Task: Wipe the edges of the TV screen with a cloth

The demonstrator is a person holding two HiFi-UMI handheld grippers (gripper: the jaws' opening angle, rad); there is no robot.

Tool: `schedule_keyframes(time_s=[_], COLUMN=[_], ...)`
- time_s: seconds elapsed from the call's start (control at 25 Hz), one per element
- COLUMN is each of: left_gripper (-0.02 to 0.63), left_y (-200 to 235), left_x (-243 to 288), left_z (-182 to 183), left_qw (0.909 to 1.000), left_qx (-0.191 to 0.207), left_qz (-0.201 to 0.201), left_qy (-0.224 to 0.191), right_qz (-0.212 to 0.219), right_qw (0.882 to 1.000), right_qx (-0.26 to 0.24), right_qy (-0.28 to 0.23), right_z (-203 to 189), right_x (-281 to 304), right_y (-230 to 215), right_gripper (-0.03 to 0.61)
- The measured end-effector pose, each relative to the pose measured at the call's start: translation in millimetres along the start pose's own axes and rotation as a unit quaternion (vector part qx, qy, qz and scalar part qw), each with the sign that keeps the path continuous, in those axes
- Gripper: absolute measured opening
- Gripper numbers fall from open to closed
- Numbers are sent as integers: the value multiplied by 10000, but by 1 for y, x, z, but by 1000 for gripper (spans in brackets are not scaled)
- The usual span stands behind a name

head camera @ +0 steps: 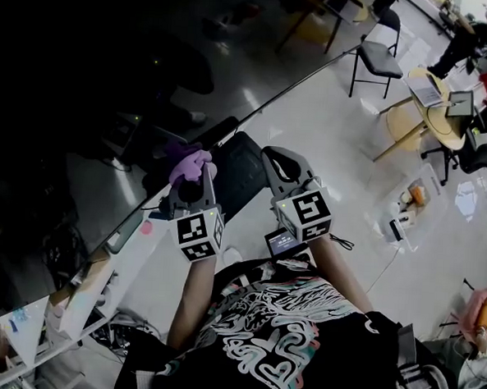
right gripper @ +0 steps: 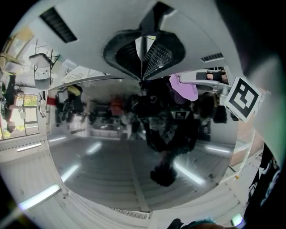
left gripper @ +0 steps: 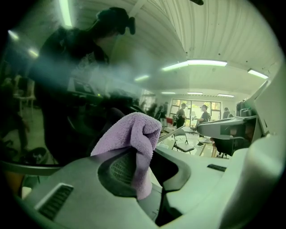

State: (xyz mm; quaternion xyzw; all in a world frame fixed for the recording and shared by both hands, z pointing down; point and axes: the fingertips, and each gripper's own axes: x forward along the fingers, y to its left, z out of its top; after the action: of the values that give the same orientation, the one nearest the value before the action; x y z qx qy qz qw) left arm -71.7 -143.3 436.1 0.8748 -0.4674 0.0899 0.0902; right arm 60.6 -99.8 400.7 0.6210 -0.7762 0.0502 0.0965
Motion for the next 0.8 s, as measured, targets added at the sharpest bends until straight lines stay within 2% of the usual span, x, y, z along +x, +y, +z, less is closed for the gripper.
schedule_keyframes(time_s=[0.2, 0.8], left_gripper=[86, 86], left_y=[-15, -36], left_x=[15, 39], left_z=[4, 8], left_qw=[10000, 9999], left_qx=[30, 139], left_qz=[-2, 54], left_qy=[19, 36], right_qz=[79, 195], right_qw=[9999, 9997], right_qx=[69, 130], right_qy=[10, -74], right_z=[-1, -3], right_x=[4, 16], right_y=[-24, -57], right_gripper=[34, 34])
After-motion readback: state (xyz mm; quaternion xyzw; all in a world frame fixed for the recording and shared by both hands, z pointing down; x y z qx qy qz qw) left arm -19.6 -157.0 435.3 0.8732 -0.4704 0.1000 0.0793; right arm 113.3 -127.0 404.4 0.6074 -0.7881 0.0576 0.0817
